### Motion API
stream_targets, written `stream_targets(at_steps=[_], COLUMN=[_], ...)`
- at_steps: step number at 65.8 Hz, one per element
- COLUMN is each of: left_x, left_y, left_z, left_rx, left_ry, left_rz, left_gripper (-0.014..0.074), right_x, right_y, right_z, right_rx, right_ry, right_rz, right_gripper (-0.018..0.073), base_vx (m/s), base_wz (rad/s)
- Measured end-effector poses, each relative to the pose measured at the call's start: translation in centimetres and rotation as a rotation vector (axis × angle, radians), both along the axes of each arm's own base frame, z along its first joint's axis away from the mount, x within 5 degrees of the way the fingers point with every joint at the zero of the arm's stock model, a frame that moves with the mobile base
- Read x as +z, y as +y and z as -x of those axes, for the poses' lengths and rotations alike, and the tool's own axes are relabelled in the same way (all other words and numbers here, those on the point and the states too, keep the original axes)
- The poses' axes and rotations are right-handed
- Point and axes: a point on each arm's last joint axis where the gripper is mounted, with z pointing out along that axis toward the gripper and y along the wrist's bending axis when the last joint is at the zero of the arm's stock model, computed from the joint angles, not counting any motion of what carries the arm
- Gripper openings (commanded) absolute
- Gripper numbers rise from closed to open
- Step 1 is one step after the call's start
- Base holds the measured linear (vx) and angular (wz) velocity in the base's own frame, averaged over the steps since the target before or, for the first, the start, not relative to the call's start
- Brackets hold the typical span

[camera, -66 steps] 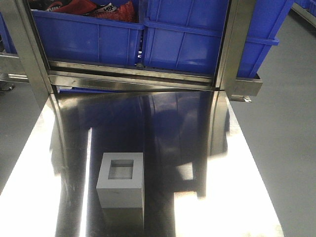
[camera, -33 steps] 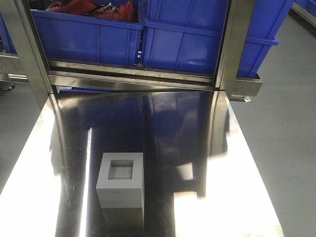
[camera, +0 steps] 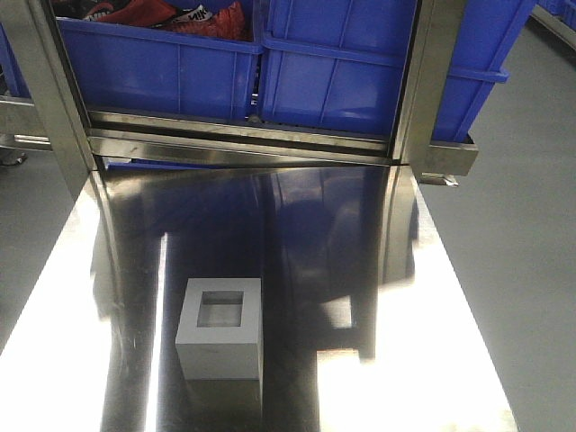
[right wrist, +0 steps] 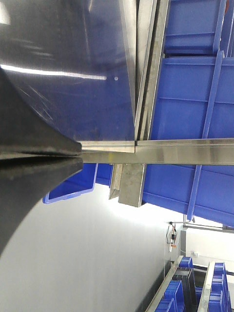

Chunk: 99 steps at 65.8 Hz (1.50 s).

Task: Sort gray base to blue bin

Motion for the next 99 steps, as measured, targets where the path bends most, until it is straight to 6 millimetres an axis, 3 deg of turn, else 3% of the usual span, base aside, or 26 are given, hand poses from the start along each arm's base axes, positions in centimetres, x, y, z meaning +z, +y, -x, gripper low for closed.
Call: stream_targets(at_steps=[15, 28, 66, 80, 99], left_x=[1.4, 0.1, -0.1, -0.2, -0.3], left_y=[0.0, -0.1, -0.1, -0.1, -0.1], left_z=[-2.5, -4.3, -4.5, -4.5, -4.4], left_rx=[-0.009, -0.014, -0.015, -0.016, -0.017], left_ry=[0.183, 0.353, 0.379, 0.385, 0.4], left_rz=[0.004, 0.008, 0.008, 0.008, 0.008], left_gripper=[-0.0006, -0.0006, 0.0017, 0.0148, 0.0428], right_x=[0.0, 0.0, 0.0, 0.0, 0.0], right_y=[0.0, 0.0, 0.0, 0.0, 0.0], right_z=[0.0, 0.0, 0.0, 0.0, 0.0], right_rx=[0.0, 0.0, 0.0, 0.0, 0.0], right_ry=[0.0, 0.0, 0.0, 0.0, 0.0], right_rz=[0.0, 0.0, 0.0, 0.0, 0.0], right_gripper=[-0.0009, -0.0009, -0.0009, -0.0009, -0.0009], base_vx=[0.0, 0.0, 0.0, 0.0, 0.0], base_wz=[0.0, 0.0, 0.0, 0.0, 0.0])
